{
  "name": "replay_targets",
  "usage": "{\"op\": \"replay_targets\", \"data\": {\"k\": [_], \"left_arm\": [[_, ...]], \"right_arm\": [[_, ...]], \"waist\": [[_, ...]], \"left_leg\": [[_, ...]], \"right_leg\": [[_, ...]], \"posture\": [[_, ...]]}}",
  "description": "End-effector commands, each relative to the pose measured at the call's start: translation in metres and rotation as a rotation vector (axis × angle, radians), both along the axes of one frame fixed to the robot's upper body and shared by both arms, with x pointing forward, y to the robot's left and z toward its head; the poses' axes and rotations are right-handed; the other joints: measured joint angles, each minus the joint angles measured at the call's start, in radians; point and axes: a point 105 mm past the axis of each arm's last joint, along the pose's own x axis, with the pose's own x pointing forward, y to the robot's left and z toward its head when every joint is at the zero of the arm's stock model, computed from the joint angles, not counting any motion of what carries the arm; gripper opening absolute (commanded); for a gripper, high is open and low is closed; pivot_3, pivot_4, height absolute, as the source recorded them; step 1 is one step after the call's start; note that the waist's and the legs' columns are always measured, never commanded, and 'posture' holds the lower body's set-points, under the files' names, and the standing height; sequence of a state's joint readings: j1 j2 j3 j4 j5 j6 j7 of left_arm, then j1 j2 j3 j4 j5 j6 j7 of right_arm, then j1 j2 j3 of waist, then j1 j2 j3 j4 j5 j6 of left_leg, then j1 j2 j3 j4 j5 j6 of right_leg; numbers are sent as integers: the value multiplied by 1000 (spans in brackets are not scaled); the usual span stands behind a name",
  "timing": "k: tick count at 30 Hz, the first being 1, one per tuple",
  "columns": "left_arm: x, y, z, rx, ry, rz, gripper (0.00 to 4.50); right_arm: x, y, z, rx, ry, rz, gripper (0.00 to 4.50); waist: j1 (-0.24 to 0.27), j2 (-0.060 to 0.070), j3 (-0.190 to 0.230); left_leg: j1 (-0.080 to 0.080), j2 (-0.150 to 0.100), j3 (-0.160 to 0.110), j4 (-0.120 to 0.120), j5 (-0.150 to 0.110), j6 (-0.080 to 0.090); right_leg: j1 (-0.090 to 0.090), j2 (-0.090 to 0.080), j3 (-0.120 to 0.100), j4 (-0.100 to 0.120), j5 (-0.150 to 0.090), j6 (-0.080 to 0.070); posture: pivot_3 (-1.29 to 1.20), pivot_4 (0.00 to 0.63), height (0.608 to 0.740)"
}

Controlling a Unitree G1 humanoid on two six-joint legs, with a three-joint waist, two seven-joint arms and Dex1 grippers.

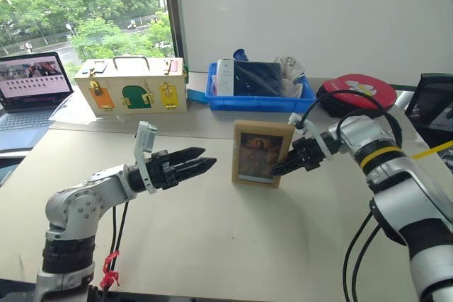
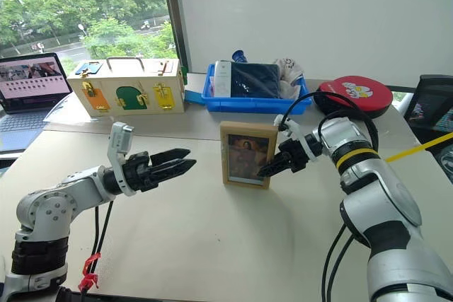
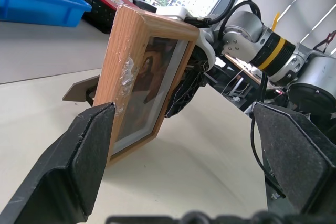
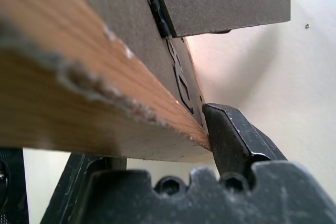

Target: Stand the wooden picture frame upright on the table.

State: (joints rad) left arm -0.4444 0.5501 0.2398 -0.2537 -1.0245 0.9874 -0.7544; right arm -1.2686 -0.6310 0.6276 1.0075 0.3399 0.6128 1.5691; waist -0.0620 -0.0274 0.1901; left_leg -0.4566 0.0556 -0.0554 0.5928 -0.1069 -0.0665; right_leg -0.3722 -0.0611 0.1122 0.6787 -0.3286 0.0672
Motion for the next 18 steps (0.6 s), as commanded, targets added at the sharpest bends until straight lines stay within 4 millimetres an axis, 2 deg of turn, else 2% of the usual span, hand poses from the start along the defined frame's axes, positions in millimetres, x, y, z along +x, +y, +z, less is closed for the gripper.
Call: {"op": "replay_targets", "data": {"k": [1, 6, 18], "left_arm": [[-7, 3, 8, -7, -28, 2, 4500], [-10, 2, 4, -9, -13, 12, 4500], [-18, 7, 2, -3, 18, 26, 4500]], "right_arm": [[-6, -1, -2, 14, 59, 19, 2067], [-7, -3, -16, -5, 108, -1, 2066], [-13, 9, -21, 58, 201, -4, 2066]], "waist": [[-2, 0, 0], [-5, 0, 0], [-11, 0, 0]], "left_leg": [[0, 0, 0, 0, 0, 0], [0, 0, 0, 0, 0, 0], [2, 0, 0, 0, 0, 0]], "right_leg": [[0, 0, 0, 0, 0, 0], [0, 0, 0, 0, 0, 0], [1, 0, 0, 0, 0, 0]], "posture": [[0, 150, 740], [0, 150, 740], [0, 150, 740]]}}
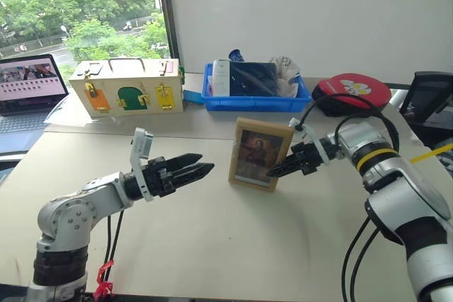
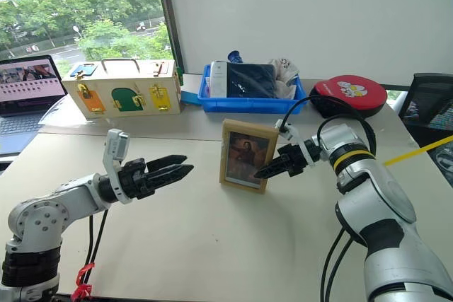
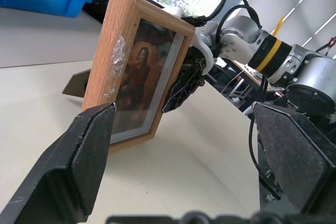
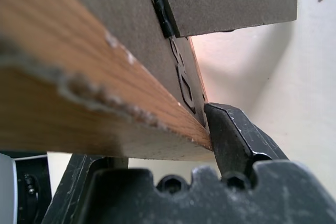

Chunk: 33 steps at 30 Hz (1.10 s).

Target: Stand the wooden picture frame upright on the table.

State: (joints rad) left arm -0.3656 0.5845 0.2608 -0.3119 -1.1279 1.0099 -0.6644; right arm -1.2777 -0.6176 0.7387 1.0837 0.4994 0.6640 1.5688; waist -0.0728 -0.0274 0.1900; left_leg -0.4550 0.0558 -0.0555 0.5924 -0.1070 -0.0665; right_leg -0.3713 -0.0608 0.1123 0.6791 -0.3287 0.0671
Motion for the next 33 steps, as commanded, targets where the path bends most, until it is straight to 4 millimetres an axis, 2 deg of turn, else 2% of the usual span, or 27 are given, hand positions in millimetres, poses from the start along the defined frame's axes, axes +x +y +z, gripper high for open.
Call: {"op": "replay_targets", "data": {"k": [1, 9, 23, 25, 26, 27, 29, 33], "left_arm": [[-8, 2, 10, -4, -37, -5, 4500], [-11, 6, 10, 12, -10, 5, 4500], [-11, 6, 12, 15, 0, 2, 4500], [-11, 6, 12, 16, 0, 0, 4500], [-11, 5, 11, 16, -1, -1, 4500], [-10, 5, 11, 16, 0, -1, 4500], [-9, 4, 12, 15, -1, -1, 4500], [-7, 3, 13, 16, -8, -13, 4500]], "right_arm": [[-9, 6, -10, -3, 78, 45, 2066], [-18, 20, -6, 85, 150, 75, 2066], [-19, 19, -10, 81, 143, 86, 2066], [-20, 18, -11, 75, 136, 97, 3072], [-20, 18, -12, 72, 134, 99, 3288], [-20, 18, -12, 74, 135, 101, 3725], [-20, 18, -11, 79, 132, 99, 4311], [-17, 14, -9, 75, 109, 90, 4413]], "waist": [[0, 0, 0], [0, 0, 0], [1, 0, 0], [2, 0, 0], [3, 0, 0], [3, 0, 0], [3, 0, 0], [3, 0, 0]], "left_leg": [[0, 0, 0, 0, 0, 0], [0, 1, 0, 0, 0, 0], [0, 1, 0, 0, 0, 0], [0, 1, 0, 0, 0, 0], [0, 1, 0, 0, 0, 0], [0, 1, 0, 0, 0, 0], [0, 1, 0, 0, 0, 0], [-1, 1, 0, 0, 0, 0]], "right_leg": [[0, 0, 0, 0, 0, 0], [0, 1, 0, 0, 0, 0], [0, 1, 0, 0, 0, 0], [0, 1, 0, 0, 0, 0], [0, 1, 0, 0, 0, 0], [0, 1, 0, 0, 0, 0], [0, 1, 0, 0, 0, 0], [-1, 1, 0, 0, 0, 0]], "posture": [[0, 150, 740], [0, 150, 740], [0, 150, 740], [0, 150, 740], [0, 150, 740], [0, 150, 740], [0, 150, 740], [0, 150, 740]]}}
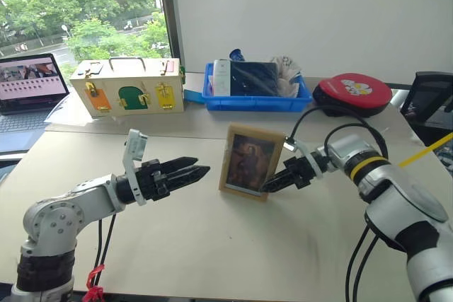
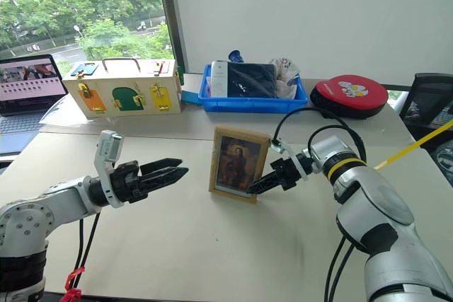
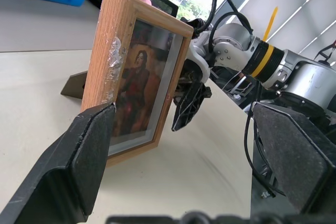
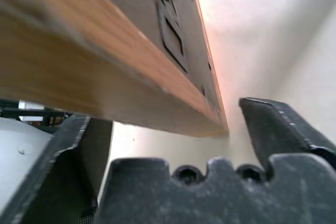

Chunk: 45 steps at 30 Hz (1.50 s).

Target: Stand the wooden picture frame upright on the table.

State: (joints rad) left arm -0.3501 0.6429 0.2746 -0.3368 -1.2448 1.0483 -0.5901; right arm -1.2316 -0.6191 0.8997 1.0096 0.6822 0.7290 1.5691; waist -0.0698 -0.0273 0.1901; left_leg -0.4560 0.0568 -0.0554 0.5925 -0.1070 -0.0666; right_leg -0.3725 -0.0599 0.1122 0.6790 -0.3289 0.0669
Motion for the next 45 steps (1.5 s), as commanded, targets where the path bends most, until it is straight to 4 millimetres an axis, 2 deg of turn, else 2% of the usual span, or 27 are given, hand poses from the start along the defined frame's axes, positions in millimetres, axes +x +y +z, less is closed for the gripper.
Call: {"op": "replay_targets", "data": {"k": [1, 8, 14, 18, 20, 25, 28, 31, 34, 37, 39, 45], "left_arm": [[1, 0, 9, 0, -45, -10, 4500], [3, -4, 10, -3, -50, -25, 4500], [4, -4, 11, 2, -55, -35, 4500], [5, -2, 11, 11, -62, -35, 4500], [3, 3, 12, 13, -65, -38, 4500], [8, 22, 13, 65, -110, 31, 4500], [13, 32, 10, 119, -130, 86, 4500], [22, 44, 16, 101, -233, 207, 4500], [22, 50, -6, 249, -219, 265, 4500], [16, 52, -28, 394, -247, 286, 4500], [21, 56, -40, 441, -255, 318, 4500], [42, 58, -56, 517, -278, 331, 4500]], "right_arm": [[2, -3, 13, 35, -49, 32, 4413], [11, -25, 14, 4, -109, -46, 4413], [16, -54, 17, -2, -154, -141, 4413], [17, -81, 32, -6, -222, -211, 4413], [15, -98, 46, 10, -282, -246, 4413], [-7, -131, 69, 29, -415, -238, 4413], [-14, -130, 86, 81, -564, -237, 4413], [-22, -121, 91, 59, -778, -272, 4413], [-37, -110, 86, 119, -923, -446, 4413], [-59, -106, 75, 153, -984, -633, 4413], [-69, -102, 67, 143, -985, -681, 4413], [-72, -103, 57, 90, -975, -694, 4413]], "waist": [[0, 0, 0], [2, 0, 0], [3, 0, 0], [3, 0, 0], [3, 0, 0], [10, 0, 0], [5, 2, 1], [1, 2, 1], [6, 2, 1], [19, 0, -2], [29, 1, -2], [32, 0, -1]], "left_leg": [[0, 0, 0, 0, 0, 0], [0, 0, 0, 0, 0, 0], [0, 0, 0, 0, 0, 0], [0, -1, 0, 0, 0, 0], [0, -1, 0, 0, 0, 0], [-1, -1, 0, -1, 0, 0], [0, -1, 0, -1, 0, 0], [0, -1, 1, -2, 0, 0], [0, 0, 1, -1, 0, 0], [0, 1, 0, -2, -2, 0], [-2, -1, 0, -1, -2, 0], [0, -3, 1, 0, 3, 4]], "right_leg": [[0, 0, 0, 0, 0, 0], [0, 0, 0, 0, 0, 0], [0, 0, 0, 0, 0, 0], [0, 0, 0, 0, 0, 0], [0, 0, 0, -1, 0, 0], [0, -1, 0, -3, 0, 0], [0, -1, 1, -3, 0, 0], [0, 0, 1, -3, 0, 0], [1, 0, 1, -2, 0, 0], [2, 1, 1, -3, -1, -1], [0, -1, 2, -4, -1, 0], [3, -1, 4, -6, 1, 2]], "posture": [[0, 150, 740], [0, 150, 740], [0, 150, 740], [0, 150, 740], [0, 150, 740], [0, 150, 740], [0, 150, 740], [0, 150, 740], [0, 150, 740], [0, 150, 740], [0, 150, 740], [0, 150, 740]]}}
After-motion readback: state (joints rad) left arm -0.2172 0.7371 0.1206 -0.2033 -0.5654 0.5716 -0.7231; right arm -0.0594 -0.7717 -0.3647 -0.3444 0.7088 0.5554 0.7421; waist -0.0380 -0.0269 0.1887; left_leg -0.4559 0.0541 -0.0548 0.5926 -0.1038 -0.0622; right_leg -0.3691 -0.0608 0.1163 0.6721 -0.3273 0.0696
